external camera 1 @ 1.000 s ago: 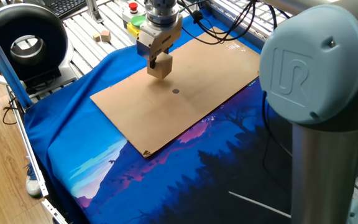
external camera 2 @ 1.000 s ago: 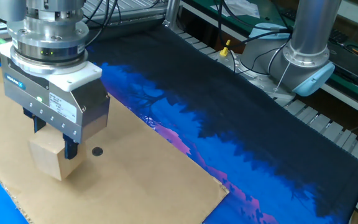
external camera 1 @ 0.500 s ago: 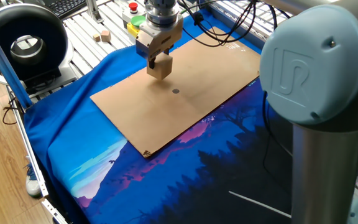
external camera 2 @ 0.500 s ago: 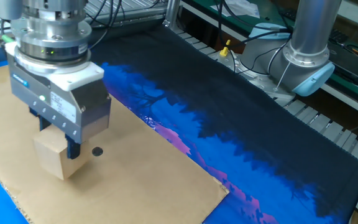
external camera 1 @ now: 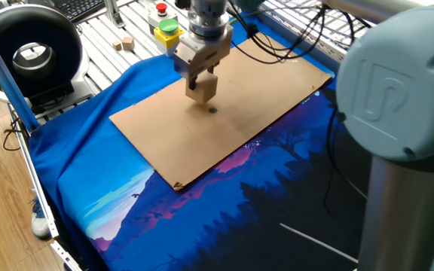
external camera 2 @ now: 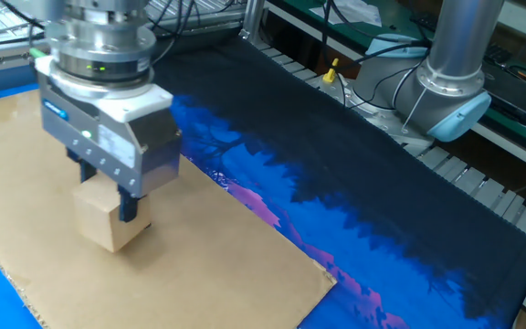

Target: Grab the block and place it at the designated location

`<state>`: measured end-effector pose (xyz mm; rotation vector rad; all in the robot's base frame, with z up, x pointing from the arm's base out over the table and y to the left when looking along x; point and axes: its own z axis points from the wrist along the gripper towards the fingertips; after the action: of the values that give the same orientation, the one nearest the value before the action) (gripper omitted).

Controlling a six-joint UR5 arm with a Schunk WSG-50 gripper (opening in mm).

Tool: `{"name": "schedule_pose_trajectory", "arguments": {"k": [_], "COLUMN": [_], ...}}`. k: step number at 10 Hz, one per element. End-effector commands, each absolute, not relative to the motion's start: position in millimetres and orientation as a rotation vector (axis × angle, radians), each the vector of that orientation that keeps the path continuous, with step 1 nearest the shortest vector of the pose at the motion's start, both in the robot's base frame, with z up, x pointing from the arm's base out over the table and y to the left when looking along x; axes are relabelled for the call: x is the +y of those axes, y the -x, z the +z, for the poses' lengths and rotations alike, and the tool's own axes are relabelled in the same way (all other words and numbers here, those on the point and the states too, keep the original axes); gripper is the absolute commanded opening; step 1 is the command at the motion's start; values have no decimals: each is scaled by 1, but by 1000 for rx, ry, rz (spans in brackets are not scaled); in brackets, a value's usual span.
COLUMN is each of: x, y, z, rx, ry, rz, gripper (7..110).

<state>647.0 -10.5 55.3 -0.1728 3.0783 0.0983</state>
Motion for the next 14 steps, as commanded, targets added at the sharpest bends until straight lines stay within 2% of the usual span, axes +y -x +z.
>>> {"name": "schedule_pose_trajectory", "arguments": {"k": [1,5,7,8,9,10,12,14], "x": [-9,-10,1,11,17,16,0,-2], "y": [-630,-620,-618,-624,-628,-629,-633,-628], "z": [43,40,40,40,39,38,37,41], "rx": [3048,3052,3048,3000,2968,2957,2950,2959], "ry": [167,175,198,248,271,282,330,342], "rz": [130,135,212,288,338,339,232,215], "gripper": [7,7,7,22,22,66,66,66]}}
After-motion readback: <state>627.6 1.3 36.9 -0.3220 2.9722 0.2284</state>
